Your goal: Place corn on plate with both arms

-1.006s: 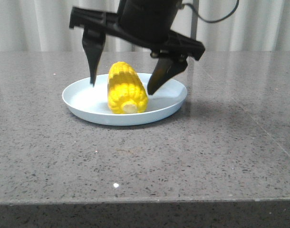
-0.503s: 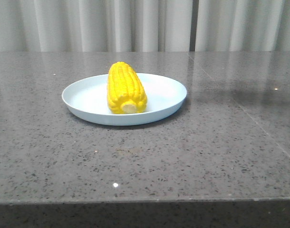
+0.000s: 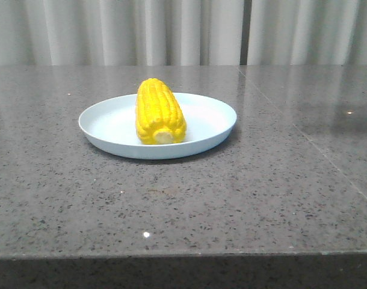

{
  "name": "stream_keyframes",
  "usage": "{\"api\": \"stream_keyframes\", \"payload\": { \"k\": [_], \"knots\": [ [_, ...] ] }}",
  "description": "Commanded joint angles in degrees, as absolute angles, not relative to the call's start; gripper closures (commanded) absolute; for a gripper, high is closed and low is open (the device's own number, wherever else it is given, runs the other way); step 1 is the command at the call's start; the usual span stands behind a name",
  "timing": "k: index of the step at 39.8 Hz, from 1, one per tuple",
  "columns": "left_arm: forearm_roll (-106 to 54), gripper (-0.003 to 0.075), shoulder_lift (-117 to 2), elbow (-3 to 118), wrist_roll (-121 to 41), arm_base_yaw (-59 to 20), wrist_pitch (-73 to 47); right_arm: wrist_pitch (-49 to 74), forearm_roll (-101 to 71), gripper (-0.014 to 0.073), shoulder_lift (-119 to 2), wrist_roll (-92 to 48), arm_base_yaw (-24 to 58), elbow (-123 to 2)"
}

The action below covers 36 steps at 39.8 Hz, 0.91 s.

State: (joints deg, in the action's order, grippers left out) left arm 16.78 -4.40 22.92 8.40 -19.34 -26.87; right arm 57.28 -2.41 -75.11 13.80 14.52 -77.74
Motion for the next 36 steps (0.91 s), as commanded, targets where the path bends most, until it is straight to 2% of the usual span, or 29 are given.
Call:
{"api": "stream_keyframes", "payload": {
  "k": [1, 7, 13, 27, 36],
  "knots": [
    [17.2, 0.0741, -5.1, 24.4, 8.9, -19.8, -22.4, 52.7, -2.2, 0.0656, -69.7, 12.2, 12.5, -74.3],
    [17.2, 0.0741, -5.1, 24.4, 8.9, -19.8, -22.4, 48.2, 0.0, 0.0656, -65.1, 11.8, 8.2, -64.8],
    [17.2, 0.0741, -5.1, 24.4, 8.9, -19.8, -22.4, 42.1, 1.8, 0.0656, -57.9, 11.8, 8.0, -54.5],
    [17.2, 0.0741, -5.1, 24.4, 8.9, -19.8, -22.4, 22.1, 8.4, 0.0656, -31.0, 11.8, 8.0, -30.0],
    [17.2, 0.0741, -5.1, 24.4, 8.9, -19.8, -22.4, 19.6, 8.6, 0.0656, -16.6, 11.8, 8.0, -23.1]
  ]
}}
